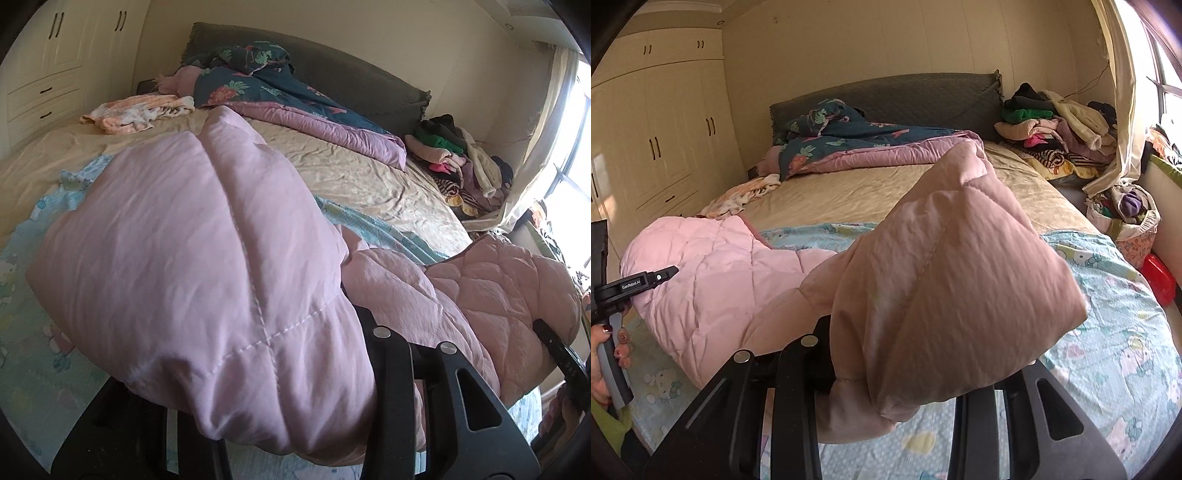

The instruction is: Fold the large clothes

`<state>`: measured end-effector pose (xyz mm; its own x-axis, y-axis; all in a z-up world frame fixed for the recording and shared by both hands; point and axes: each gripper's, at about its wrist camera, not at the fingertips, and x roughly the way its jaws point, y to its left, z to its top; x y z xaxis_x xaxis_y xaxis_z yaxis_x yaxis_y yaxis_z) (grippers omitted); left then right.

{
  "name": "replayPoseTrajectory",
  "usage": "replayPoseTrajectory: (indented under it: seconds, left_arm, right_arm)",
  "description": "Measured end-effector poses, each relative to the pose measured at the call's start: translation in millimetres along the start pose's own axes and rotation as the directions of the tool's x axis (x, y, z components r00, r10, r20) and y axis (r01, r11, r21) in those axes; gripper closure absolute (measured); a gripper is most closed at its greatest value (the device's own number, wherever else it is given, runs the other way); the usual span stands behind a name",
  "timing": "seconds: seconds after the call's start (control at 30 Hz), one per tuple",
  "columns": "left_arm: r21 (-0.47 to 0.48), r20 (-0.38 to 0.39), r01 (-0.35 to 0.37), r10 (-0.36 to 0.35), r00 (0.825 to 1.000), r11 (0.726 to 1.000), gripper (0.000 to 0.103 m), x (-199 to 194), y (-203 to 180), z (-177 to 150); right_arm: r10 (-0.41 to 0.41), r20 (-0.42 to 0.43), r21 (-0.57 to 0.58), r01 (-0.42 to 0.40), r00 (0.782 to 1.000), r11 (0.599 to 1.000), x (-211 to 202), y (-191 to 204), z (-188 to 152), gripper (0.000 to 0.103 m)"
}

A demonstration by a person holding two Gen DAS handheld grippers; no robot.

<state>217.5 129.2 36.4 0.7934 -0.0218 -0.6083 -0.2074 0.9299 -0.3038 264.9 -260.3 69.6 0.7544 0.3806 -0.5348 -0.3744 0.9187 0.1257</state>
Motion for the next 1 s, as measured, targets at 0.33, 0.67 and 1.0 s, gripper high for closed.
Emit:
replayPoseTrajectory:
  seconds: [0.33, 0.67, 1.0]
  left_arm:
    - [0.01, -0.01, -0.007, 0.007, 1.0, 1.0, 0.072, -23.8, 8.2, -28.1]
    - [0.014, -0.017, -0.009, 0.009, 1.0, 1.0, 0.072, -39.4, 20.3, -57.4]
    - [0.011, -0.03, -0.013, 0.014, 0.999, 1.0, 0.072, -47.5, 34.9, -93.1]
  right_arm:
    - [-0.009, -0.013, 0.012, 0.01, 1.0, 1.0, -28.5, 11.6, -29.8, 0.072]
    - [-0.018, -0.02, 0.022, 0.018, 1.0, 1.0, -47.8, 18.1, -60.1, 0.072]
    - [-0.024, -0.036, 0.06, 0.026, 0.999, 0.998, -57.9, 17.2, -95.2, 0.071]
